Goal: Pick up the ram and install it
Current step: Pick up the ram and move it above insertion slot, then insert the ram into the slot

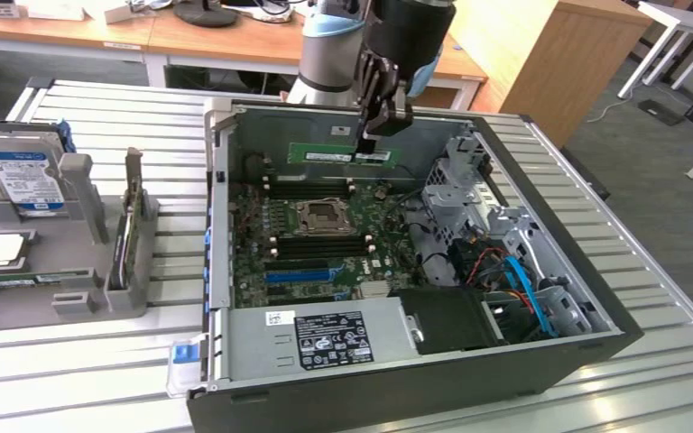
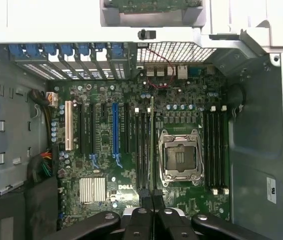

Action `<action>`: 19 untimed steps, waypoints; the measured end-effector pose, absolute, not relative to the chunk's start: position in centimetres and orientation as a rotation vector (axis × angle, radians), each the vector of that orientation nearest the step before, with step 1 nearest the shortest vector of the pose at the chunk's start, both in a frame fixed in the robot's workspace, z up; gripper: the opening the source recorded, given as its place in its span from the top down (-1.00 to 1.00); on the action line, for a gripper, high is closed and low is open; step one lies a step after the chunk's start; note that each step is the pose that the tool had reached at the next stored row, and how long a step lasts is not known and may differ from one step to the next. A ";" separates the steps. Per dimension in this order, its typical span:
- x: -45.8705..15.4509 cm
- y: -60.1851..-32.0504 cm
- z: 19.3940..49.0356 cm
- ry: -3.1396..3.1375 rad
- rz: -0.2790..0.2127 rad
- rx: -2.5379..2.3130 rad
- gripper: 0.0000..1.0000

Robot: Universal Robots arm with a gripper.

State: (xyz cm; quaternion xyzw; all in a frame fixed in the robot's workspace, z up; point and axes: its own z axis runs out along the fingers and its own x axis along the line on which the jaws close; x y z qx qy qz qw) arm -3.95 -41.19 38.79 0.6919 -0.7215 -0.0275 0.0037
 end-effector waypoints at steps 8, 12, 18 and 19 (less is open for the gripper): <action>-4.0 -41.2 37.3 -2.260 -0.086 2.170 0.77; -3.9 -41.2 36.6 -2.259 -0.086 2.171 0.77; -3.9 -41.2 36.5 -2.259 -0.086 2.171 0.77; -3.9 -41.2 36.5 -2.259 -0.086 2.171 0.77</action>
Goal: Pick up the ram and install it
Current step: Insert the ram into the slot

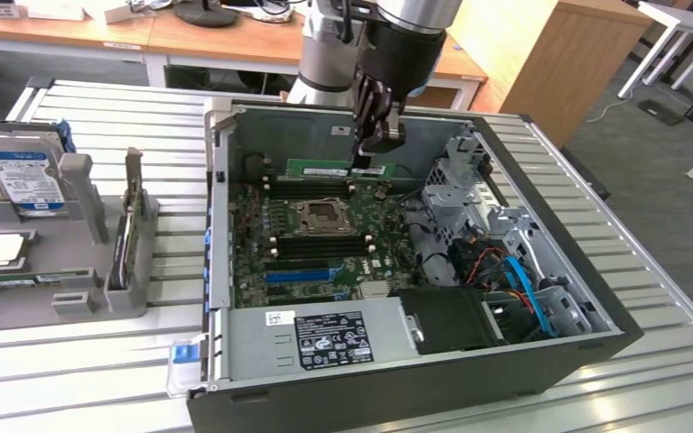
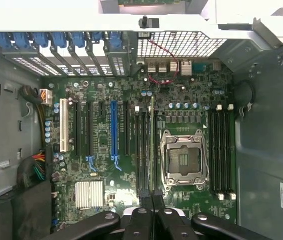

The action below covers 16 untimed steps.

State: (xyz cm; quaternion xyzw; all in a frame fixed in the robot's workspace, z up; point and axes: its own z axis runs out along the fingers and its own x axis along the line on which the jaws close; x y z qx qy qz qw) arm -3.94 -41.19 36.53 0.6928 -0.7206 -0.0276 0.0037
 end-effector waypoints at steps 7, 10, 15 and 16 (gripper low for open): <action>-3.9 -41.2 36.5 -2.259 -0.086 2.171 0.77; -3.9 -41.2 36.5 -2.257 -0.091 2.170 0.77; -3.9 -41.2 35.8 -2.260 -0.103 2.172 0.77; -3.9 -41.2 35.7 -2.260 -0.105 2.173 0.77</action>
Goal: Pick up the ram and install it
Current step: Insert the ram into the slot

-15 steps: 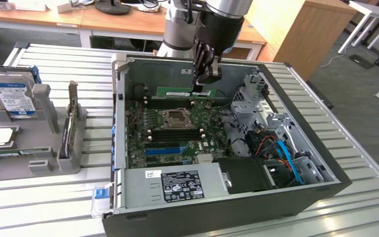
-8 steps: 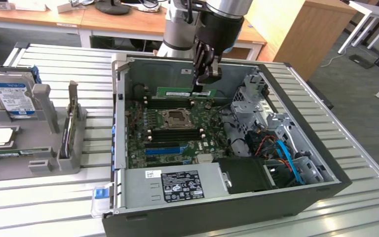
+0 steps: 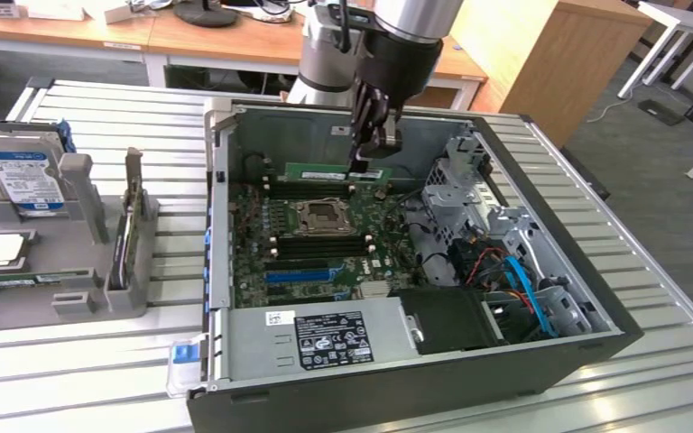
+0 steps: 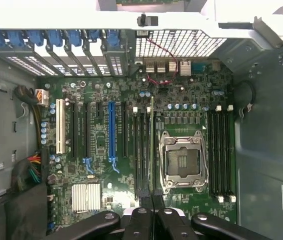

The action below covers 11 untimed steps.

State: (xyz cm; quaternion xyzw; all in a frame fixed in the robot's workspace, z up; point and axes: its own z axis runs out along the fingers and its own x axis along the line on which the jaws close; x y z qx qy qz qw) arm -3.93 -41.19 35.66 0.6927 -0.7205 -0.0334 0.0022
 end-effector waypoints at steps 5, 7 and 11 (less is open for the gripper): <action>-3.9 -41.2 34.8 -2.263 -0.112 2.176 0.77; -3.9 -41.2 34.4 -2.264 -0.114 2.177 0.77; -3.9 -41.2 33.7 -2.265 -0.117 2.178 0.77</action>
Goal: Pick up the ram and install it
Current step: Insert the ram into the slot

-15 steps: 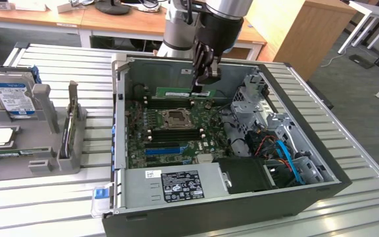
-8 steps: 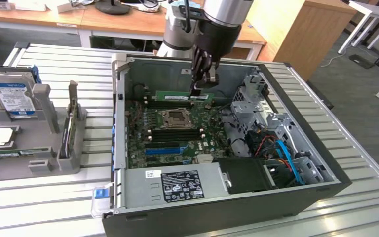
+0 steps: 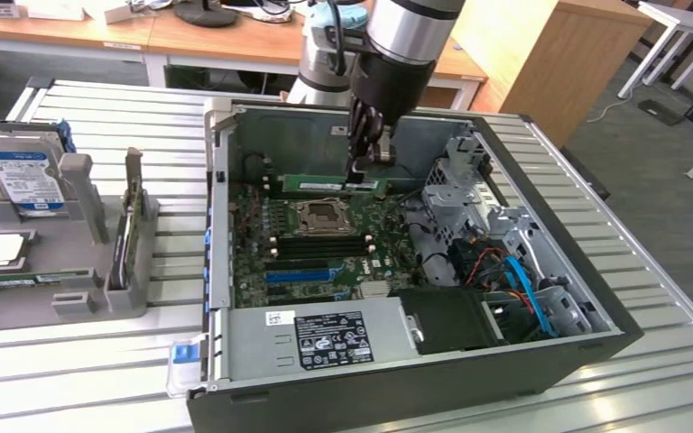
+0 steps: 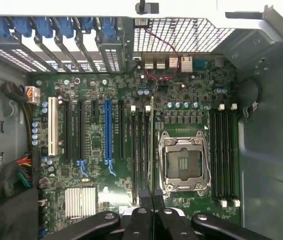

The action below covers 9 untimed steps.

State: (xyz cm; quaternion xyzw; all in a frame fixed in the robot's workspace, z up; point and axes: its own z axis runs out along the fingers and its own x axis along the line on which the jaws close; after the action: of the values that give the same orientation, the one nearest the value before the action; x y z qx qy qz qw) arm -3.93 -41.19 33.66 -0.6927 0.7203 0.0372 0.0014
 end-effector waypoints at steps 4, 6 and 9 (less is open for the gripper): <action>-3.9 -41.2 32.9 2.259 0.120 -2.173 0.77; -3.9 -41.2 32.6 2.258 0.121 -2.172 0.77; -3.9 -41.2 32.4 2.258 0.124 -2.172 0.77</action>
State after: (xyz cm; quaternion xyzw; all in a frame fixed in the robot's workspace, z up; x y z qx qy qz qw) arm -3.93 -41.19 32.42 -0.6927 0.7202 0.0394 0.0030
